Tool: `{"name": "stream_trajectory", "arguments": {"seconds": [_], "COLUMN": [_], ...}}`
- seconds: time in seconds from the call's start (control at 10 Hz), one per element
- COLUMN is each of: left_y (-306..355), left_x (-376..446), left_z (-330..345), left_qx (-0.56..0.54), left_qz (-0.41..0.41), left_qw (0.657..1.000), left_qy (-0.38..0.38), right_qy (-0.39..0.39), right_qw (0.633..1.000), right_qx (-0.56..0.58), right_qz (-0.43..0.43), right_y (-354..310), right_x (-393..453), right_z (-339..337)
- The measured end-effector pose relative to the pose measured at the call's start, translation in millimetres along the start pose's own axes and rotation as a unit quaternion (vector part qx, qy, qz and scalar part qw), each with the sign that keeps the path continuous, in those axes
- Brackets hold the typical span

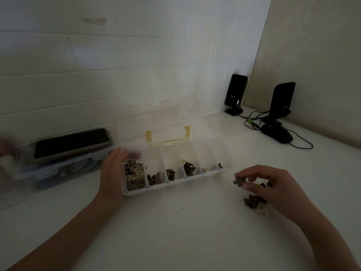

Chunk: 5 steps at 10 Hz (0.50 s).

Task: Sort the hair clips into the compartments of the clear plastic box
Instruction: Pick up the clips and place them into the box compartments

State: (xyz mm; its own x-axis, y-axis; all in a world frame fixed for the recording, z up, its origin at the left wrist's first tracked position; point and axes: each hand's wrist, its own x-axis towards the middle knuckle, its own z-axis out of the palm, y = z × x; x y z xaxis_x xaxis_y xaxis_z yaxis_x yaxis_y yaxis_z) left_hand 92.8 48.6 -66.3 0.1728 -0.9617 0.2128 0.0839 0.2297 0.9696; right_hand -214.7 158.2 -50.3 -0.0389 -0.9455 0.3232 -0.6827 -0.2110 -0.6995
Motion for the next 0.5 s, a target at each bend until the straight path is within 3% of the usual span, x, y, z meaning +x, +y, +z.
{"name": "stream_trajectory", "arguments": {"seconds": [0.1,0.2,0.4,0.5], "left_y": [-1,3,-1,0], "left_x": [3,-3,-2,-2], "left_z": [1,1,0,0], "left_qx": [0.024,0.032,0.031,0.066], "left_qz": [0.001,-0.007,0.019,0.015], "left_qw": [1.000,0.999,0.999,0.997], "left_qy": [-0.002,-0.014,-0.023,-0.035], "right_qy": [-0.053,-0.064,-0.083,-0.089], "right_qw": [0.989,0.978,0.951,0.955], "right_qx": [0.134,0.195,0.298,0.278], "right_qz": [-0.021,-0.032,-0.025,-0.050], "right_y": [-9,-18,-38,-60], "right_x": [2,5,12,17], "right_z": [8,19,38,52]}}
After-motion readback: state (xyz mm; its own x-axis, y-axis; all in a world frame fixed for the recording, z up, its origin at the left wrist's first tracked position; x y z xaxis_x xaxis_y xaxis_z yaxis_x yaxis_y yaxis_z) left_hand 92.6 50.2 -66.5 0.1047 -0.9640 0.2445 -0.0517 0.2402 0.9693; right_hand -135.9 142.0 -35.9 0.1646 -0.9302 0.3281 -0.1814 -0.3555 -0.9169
